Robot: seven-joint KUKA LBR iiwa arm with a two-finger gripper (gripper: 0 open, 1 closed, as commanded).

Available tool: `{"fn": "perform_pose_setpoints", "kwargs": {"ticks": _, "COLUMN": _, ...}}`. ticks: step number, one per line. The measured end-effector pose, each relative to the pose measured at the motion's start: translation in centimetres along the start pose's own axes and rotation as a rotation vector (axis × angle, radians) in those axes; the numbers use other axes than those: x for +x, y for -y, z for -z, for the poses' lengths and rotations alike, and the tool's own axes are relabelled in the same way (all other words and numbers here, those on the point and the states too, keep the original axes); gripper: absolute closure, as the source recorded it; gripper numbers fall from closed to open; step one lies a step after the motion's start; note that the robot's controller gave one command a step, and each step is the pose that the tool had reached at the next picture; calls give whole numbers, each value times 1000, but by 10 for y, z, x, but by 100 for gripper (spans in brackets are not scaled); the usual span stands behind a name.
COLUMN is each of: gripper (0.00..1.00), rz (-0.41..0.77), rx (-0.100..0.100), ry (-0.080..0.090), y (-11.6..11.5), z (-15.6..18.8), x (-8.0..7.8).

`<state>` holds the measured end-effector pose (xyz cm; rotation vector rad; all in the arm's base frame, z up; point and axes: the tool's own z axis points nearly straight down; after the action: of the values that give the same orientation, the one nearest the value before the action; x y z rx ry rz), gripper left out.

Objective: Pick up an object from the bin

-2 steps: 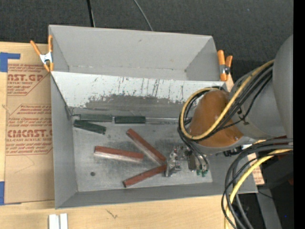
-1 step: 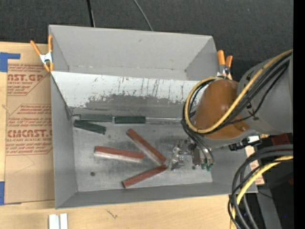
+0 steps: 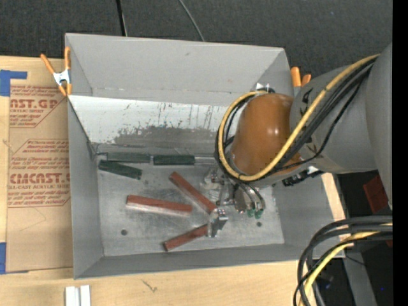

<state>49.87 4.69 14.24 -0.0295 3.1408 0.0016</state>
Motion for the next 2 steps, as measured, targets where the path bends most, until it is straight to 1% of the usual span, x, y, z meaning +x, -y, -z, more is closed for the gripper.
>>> {"fn": "perform_pose_setpoints", "kwargs": {"ticks": 1, "gripper": 0, "rz": 0, "rx": 0, "ry": 0, "y": 0, "z": 0, "x": 0}}
{"fn": "perform_pose_setpoints", "kwargs": {"ticks": 2, "gripper": 100, "rz": -104, "rx": -4, "ry": 14, "y": 0, "z": -60, "x": -11}}
